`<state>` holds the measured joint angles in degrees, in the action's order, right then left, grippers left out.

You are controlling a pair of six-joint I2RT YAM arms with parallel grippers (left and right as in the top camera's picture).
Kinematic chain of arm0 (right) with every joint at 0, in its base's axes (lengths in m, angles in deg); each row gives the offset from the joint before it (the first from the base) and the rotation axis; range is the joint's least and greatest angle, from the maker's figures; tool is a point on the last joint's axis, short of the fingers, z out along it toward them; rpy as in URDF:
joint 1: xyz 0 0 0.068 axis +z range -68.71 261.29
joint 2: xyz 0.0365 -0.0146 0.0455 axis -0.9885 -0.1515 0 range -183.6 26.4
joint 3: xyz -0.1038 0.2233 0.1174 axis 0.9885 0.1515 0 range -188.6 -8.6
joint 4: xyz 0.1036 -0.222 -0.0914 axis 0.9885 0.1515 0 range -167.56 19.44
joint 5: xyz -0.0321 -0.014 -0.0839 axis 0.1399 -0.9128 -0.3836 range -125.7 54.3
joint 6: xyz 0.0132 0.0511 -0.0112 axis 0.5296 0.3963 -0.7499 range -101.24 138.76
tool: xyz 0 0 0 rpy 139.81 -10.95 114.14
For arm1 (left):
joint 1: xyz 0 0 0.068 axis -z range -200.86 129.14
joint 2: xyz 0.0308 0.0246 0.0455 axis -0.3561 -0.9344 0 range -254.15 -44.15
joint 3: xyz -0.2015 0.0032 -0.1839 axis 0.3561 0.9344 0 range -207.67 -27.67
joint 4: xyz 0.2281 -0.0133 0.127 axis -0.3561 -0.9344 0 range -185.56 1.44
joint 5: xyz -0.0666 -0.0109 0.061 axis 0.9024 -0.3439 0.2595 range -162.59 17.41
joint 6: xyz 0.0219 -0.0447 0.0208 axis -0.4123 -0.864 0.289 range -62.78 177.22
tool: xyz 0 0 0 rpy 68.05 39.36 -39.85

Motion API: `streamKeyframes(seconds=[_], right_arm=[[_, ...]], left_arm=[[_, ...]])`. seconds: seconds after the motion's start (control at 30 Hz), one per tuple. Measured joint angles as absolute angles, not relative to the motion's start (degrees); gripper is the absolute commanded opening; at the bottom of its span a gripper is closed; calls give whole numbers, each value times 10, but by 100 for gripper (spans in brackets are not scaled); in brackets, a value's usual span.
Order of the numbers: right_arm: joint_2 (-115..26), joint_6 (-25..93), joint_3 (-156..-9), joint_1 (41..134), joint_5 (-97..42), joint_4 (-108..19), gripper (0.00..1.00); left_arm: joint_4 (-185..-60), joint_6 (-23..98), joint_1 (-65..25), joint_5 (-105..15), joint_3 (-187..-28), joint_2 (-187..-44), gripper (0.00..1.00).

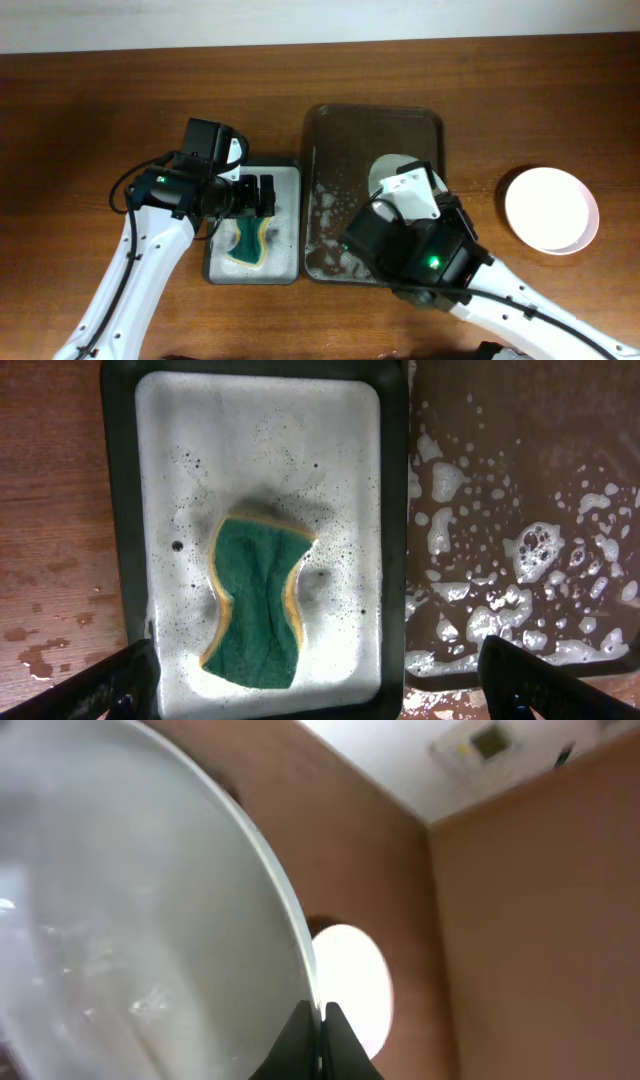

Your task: Clean dirty plates on tray and stack at the side

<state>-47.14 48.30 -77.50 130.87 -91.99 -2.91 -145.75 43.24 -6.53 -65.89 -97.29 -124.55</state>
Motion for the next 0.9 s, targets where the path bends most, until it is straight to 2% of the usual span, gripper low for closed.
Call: streamKeyframes(seconds=[0.07,0.1,0.13,0.17,0.27,0.37,0.43,0.47,0.5,0.53,0.67,0.77,0.8,0.87,0.9], right_arm=[[-473,497,-777,1194,-809,-73,4],[-475,442,-777,1057,-695,-125,4],[-475,418,-777,1009,-655,-130,4],[-475,363,-777,903,-542,-151,4],[-488,289,-778,608,-345,-185,4],[-561,303,-779,415,-285,-212,4],[-625,336,-779,356,-271,-242,4],[-659,351,-779,332,-270,-246,30],[-684,358,-779,319,-269,-248,55],[-703,368,-779,312,-265,-249,67],[-680,305,-805,344,-90,-213,72],[-526,243,-850,453,-26,-178,73],[-452,234,-857,509,-20,-167,99],[-309,215,-857,679,-6,-158,99],[-265,211,-859,728,-17,-158,99]], left_arm=[[-1457,432,-65,-659,-973,-1246,100],[-1455,432,-65,-659,-973,-1246,100],[-1459,433,-65,-658,-973,-1246,100],[-1455,433,-65,-659,-973,-1246,100],[-1457,433,-65,-657,-973,-1246,100],[-1457,433,-65,-657,-973,-1246,100],[-1457,433,-65,-657,-973,-1246,100],[-1457,433,-65,-657,-973,-1246,100],[-1457,433,-65,-657,-973,-1246,100],[-1457,433,-65,-657,-973,-1246,100],[-1457,433,-65,-657,-973,-1246,100],[-1457,433,-65,-657,-973,-1246,100],[-1457,433,-65,-657,-973,-1246,100],[-1457,433,-65,-656,-973,-1246,100],[-1457,433,-65,-655,-973,-1246,100]])
